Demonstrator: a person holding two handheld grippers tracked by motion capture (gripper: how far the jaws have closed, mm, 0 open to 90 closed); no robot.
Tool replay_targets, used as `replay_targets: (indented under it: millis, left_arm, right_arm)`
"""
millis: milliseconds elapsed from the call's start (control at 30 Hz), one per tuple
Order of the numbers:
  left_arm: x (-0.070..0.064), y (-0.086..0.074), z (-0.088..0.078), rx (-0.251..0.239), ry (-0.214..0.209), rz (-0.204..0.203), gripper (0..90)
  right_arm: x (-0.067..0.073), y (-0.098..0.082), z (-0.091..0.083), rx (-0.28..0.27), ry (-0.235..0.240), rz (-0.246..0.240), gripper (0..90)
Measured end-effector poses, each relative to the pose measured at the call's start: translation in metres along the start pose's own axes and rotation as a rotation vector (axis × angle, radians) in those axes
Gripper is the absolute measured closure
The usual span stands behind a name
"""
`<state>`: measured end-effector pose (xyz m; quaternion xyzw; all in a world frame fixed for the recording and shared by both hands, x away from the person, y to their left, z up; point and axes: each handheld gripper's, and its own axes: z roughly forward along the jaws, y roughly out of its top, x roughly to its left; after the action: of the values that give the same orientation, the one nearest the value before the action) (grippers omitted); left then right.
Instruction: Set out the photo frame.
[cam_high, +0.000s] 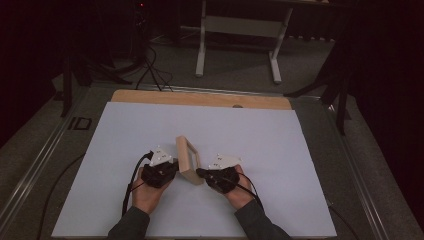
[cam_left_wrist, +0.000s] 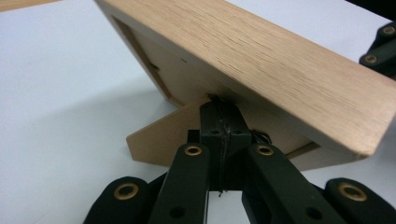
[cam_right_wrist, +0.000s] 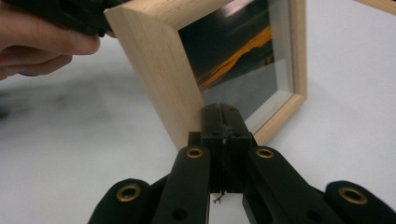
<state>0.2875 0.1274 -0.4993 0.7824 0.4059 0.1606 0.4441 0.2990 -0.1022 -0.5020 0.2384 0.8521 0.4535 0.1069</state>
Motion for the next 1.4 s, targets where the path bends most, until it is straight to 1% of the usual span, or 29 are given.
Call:
replay_targets:
  millis: [200,367,467,500,533,600,633,667,700,800,833,867,967,1100,1167,1367,1400]
  left_arm:
    - [0.003,0.0,0.002,-0.002,-0.002,-0.018,89.5]
    - [0.004,-0.001,0.003,-0.003,-0.002,-0.022,89.4]
    - [0.005,-0.001,0.003,-0.002,0.007,-0.023,88.4]
    - [0.006,-0.001,0.003,-0.003,0.011,-0.023,84.9]
    - [0.006,-0.001,0.003,-0.003,0.012,-0.025,84.9]
    - [0.007,-0.001,0.001,-0.011,0.017,-0.026,80.7]
    - [0.008,-0.001,0.0,-0.016,0.021,-0.029,80.7]
    - [0.009,0.0,-0.002,-0.025,0.026,-0.036,78.6]
    - [0.009,0.0,-0.002,-0.025,0.026,-0.036,78.1]
    - [0.011,0.0,-0.007,-0.038,0.042,-0.039,76.3]
    - [0.012,0.0,-0.01,-0.045,0.053,-0.05,75.5]
    - [0.014,0.0,-0.011,-0.049,0.058,-0.053,73.9]
    - [0.017,0.001,-0.017,-0.063,0.073,-0.082,70.8]
    - [0.021,0.002,-0.025,-0.08,0.097,-0.115,61.5]
    - [0.022,0.004,-0.029,-0.088,0.112,-0.122,58.1]
    - [0.024,0.008,-0.041,-0.123,0.123,-0.135,52.8]
    - [0.024,0.008,-0.043,-0.131,0.122,-0.142,52.4]
  right_arm:
    - [0.003,0.0,0.002,0.001,0.004,-0.006,89.5]
    - [0.005,0.001,0.004,0.002,0.005,-0.005,89.5]
    - [0.007,0.002,0.005,-0.002,0.007,-0.008,89.5]
    - [0.007,0.002,0.005,-0.003,0.005,-0.012,88.9]
    - [0.007,0.002,0.005,-0.003,0.005,-0.012,88.9]
    - [0.007,0.002,0.005,-0.001,0.0,-0.011,85.3]
    - [0.007,0.002,0.005,-0.001,0.0,-0.011,85.3]
    - [0.006,0.002,0.004,0.001,-0.003,-0.012,83.5]
    - [0.006,0.002,0.004,0.001,-0.003,-0.012,83.5]
    - [0.006,0.002,0.004,0.001,-0.017,-0.021,79.5]
    - [0.006,0.002,0.003,0.001,-0.02,-0.022,78.2]
    - [0.006,0.002,0.003,0.001,-0.026,-0.022,75.6]
    - [0.005,0.001,0.002,-0.004,-0.035,-0.017,72.2]
    - [0.003,0.001,0.0,-0.011,-0.042,-0.016,68.3]
    - [0.002,0.001,-0.001,-0.014,-0.045,-0.009,66.7]
    - [0.0,0.001,-0.002,-0.017,-0.044,-0.01,62.9]
    - [0.0,0.001,-0.003,-0.017,-0.045,-0.01,62.2]
